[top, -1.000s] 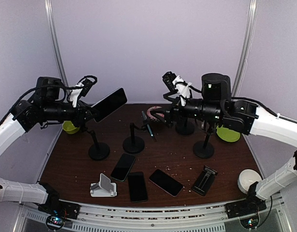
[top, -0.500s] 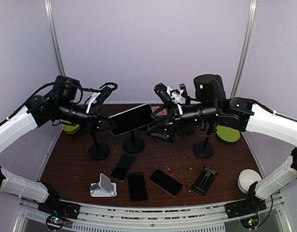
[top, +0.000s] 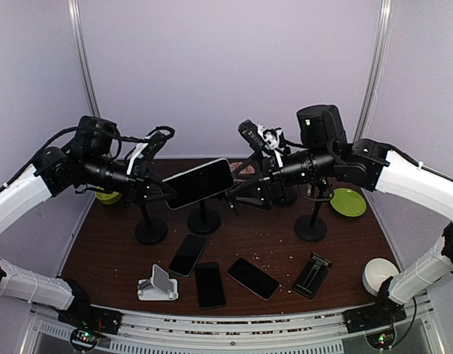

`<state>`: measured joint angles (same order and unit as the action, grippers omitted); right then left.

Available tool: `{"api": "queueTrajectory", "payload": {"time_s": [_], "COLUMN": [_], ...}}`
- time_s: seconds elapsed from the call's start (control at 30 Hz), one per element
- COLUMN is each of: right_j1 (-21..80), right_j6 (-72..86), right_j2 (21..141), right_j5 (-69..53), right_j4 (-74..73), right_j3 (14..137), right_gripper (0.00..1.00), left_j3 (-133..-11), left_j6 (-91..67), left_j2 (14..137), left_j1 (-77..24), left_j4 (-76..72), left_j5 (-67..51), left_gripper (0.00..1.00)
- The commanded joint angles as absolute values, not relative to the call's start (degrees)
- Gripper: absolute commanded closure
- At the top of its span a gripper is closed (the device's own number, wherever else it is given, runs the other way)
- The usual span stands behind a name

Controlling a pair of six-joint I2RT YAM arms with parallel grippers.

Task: Remove the phone from the phone stand
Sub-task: Pass from the left arm to the right

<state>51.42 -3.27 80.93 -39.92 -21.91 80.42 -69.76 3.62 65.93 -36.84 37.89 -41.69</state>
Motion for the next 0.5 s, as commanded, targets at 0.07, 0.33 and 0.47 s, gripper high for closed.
{"api": "queueTrajectory", "payload": {"time_s": [0.07,0.33,0.47], "right_j1": [48.21,47.23,47.25], "right_j6": [-3.56,-5.03,-5.45], "right_j2": [78.96,79.75,80.2], "right_j5": [-39.33,-40.7,-41.74], "right_j4": [-23.02,-25.4,-26.18], "right_j3": [80.26,81.71,82.66], "right_gripper": [0.16,0.16,0.14], "left_j3": [-70.29,-70.13,-70.24], "left_j6": [6.33,6.35,6.39], "left_j2": [63.41,63.39,63.61], "left_j1": [-37.95,-37.88,-37.89], "left_j4": [34.35,34.37,34.32], "left_j5": [-49.44,-50.81,-51.83], "left_gripper": [1.0,1.0,1.0]}}
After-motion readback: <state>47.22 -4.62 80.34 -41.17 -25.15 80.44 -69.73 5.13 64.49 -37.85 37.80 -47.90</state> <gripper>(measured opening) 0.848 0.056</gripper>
